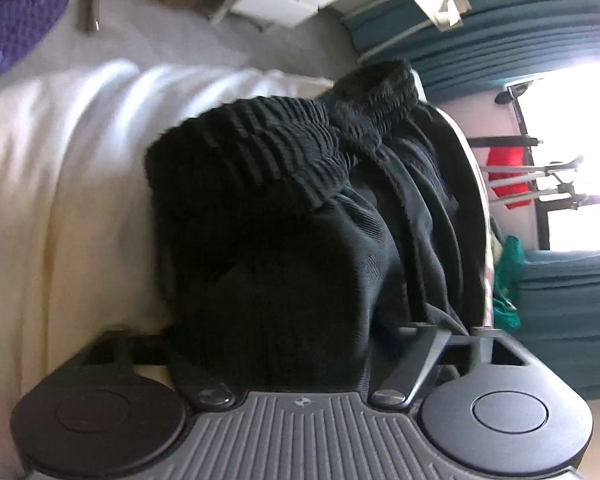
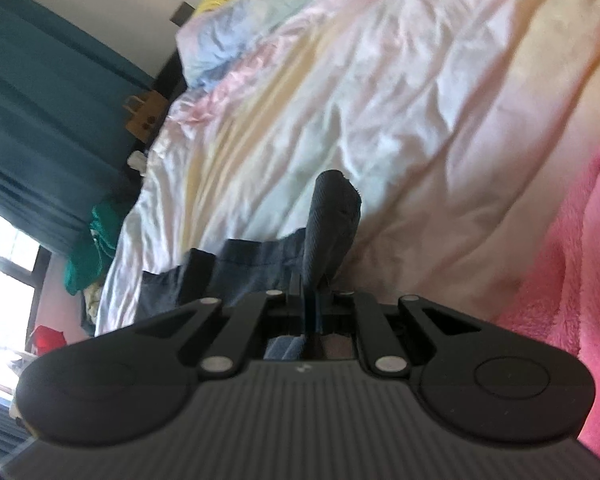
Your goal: Fold clothes
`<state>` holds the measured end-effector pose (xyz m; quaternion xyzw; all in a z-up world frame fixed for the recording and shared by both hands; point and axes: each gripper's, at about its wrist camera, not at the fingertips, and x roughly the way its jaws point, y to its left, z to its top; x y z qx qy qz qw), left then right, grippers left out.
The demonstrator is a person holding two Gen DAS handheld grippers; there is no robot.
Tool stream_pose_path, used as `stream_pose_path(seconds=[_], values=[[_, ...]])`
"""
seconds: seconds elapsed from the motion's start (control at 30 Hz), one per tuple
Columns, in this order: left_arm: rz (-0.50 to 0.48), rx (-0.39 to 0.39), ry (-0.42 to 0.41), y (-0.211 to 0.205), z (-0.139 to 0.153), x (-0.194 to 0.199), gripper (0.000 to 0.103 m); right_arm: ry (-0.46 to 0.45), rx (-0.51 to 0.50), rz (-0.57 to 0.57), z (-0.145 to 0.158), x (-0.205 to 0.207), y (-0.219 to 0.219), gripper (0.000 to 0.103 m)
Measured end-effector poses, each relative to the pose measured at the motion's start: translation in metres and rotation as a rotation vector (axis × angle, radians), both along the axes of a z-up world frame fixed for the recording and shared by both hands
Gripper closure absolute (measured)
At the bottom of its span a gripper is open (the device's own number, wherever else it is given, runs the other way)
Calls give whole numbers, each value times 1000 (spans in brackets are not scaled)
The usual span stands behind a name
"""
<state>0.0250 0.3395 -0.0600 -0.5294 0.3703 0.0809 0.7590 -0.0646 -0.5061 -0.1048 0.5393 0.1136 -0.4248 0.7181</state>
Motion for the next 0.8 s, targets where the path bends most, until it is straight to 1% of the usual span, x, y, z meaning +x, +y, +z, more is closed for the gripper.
stream_pose_path(seconds=[0.03, 0.07, 0.1, 0.13, 0.23, 0.33, 0.4, 0.47, 0.5, 0.53, 0.63, 0.67, 0.73, 0.8], values=[[5, 17, 0, -1, 1, 1, 63, 5, 3, 4, -1, 0, 0, 95], [9, 33, -1, -1, 3, 1, 68, 8, 3, 8, -2, 0, 0, 95], [18, 42, -34, -2, 7, -2, 78, 9, -5, 13, -1, 0, 1, 95], [27, 50, -69, -2, 11, -5, 85, 7, -21, 16, 1, 0, 3, 96], [49, 68, -178, -4, 25, -16, 92, -10, -88, 20, 15, -2, 10, 96], [58, 72, -295, -6, 39, -29, 94, -23, -152, 17, 27, -4, 17, 96], [68, 82, -388, -7, 51, -46, 94, -39, -180, 10, 33, -8, 19, 96], [78, 101, -448, -15, 63, -68, 95, -43, -201, -3, 38, -14, 21, 96], [68, 114, -475, -17, 69, -77, 95, -44, -210, -10, 40, -17, 22, 96], [60, 131, -483, -28, 75, -72, 95, -46, -220, -16, 43, -20, 22, 96], [31, 178, -491, -39, 90, -87, 95, -30, -255, 9, 51, -23, 21, 96], [26, 191, -488, -40, 96, -88, 95, -34, -248, 13, 54, -21, 19, 96], [17, 195, -478, -39, 104, -89, 95, -43, -235, 20, 60, -17, 14, 96], [19, 197, -468, -39, 115, -79, 95, -41, -250, 37, 72, -4, 10, 96]])
